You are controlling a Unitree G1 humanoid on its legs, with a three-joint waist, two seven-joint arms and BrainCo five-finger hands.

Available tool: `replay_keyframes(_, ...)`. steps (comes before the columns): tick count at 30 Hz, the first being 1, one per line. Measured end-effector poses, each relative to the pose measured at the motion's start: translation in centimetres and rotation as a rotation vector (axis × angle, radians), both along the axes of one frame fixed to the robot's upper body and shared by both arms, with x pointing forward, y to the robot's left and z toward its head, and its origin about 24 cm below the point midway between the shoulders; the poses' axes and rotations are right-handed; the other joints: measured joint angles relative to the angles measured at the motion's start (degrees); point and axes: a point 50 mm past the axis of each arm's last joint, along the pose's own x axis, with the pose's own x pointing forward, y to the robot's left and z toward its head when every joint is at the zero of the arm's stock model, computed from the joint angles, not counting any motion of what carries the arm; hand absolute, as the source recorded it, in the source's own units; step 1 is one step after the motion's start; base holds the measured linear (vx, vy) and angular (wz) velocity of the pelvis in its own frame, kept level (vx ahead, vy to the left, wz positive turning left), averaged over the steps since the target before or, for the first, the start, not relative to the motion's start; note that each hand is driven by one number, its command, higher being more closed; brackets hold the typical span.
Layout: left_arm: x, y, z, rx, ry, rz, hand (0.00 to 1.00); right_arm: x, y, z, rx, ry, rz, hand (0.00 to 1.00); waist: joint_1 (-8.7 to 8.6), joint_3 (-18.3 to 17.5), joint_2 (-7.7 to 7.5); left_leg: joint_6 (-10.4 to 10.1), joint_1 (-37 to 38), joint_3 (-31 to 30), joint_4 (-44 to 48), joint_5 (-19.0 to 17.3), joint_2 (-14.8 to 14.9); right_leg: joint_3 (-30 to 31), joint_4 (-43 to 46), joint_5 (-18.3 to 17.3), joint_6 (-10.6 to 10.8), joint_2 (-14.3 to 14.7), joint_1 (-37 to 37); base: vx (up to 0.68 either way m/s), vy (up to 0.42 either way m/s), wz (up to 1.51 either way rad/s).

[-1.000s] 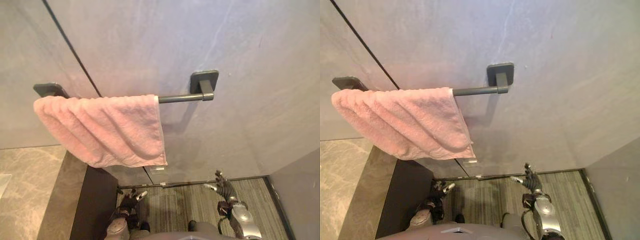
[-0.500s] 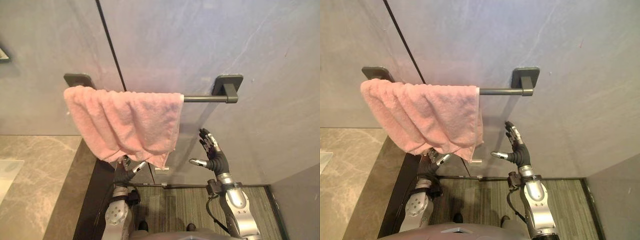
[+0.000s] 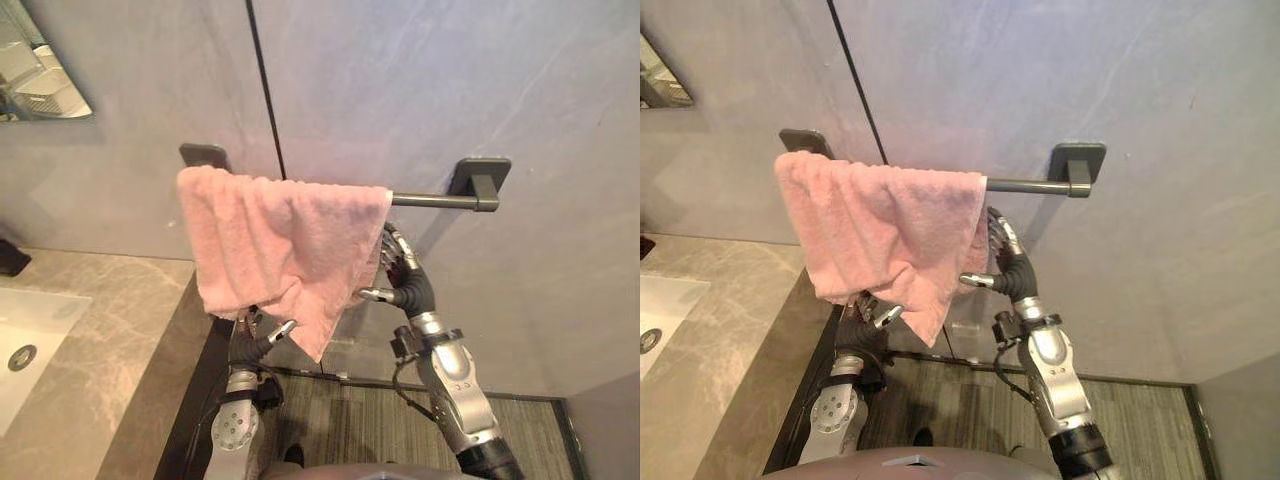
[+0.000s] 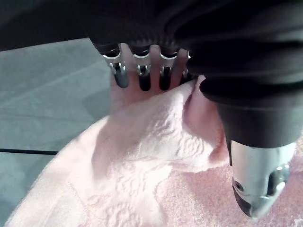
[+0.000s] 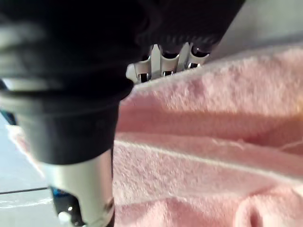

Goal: Organize washtable

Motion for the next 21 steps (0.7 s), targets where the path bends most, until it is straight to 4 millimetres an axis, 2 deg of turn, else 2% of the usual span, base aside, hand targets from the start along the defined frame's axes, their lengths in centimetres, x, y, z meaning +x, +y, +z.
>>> replay_keyframes(2, 0.0, -0.1, 0.0, -0.001, 0.001, -0.003, 0.00, 0.4, 0.8, -0.5, 0.019, 0.042, 0.037, 0.00, 0.16, -0.04, 0.06, 0.31, 0.07, -0.88, -0.56, 0.59, -0.30, -0.97, -0.07, -0.01, 0.01, -0.33, 0.44, -0.02, 0.017, 0.23)
replay_keyframes(3, 0.0, -0.1, 0.0, -0.001, 0.001, -0.003, 0.00, 0.4, 1.1, -0.7, 0.027, 0.057, 0.051, 1.00, 0.24, -0.04, 0.06, 0.32, 0.14, -1.07, -0.66, 0.67, -0.35, -1.14, -0.10, -0.02, 0.02, -0.39, 0.57, -0.02, 0.024, 0.15)
replay_keyframes(6, 0.0, -0.2, 0.0, -0.031, 0.002, 0.003, 0.00, 0.8, 2.3, -0.9, 0.001, 0.075, 0.110, 1.00, 1.32, -0.06, 0.04, 0.38, 0.18, -1.18, -1.01, 0.92, -0.49, -1.27, -0.23, -0.03, 0.06, -0.54, 0.62, -0.02, 0.018, 0.03)
replay_keyframes(11, 0.0, -0.4, -0.1, -0.041, 0.005, 0.001, 0.00, 1.5, 3.7, -0.3, 0.008, 0.067, 0.170, 1.00, 1.57, -0.10, -0.03, 0.33, 0.03, -1.39, -1.71, 1.54, -0.50, -1.48, -0.29, -0.01, 0.07, -0.59, 0.12, -0.01, 0.008, 0.02)
replay_keyframes(21, 0.0, -0.6, -0.1, -0.062, 0.007, 0.007, 0.00, 2.0, 3.7, -0.3, -0.004, 0.072, 0.156, 1.00, 1.53, -0.34, -0.12, 0.25, 0.54, -0.32, -3.00, 1.94, -0.46, -0.67, -0.27, 0.11, 0.21, -0.58, -0.43, 0.02, -0.001, -0.04)
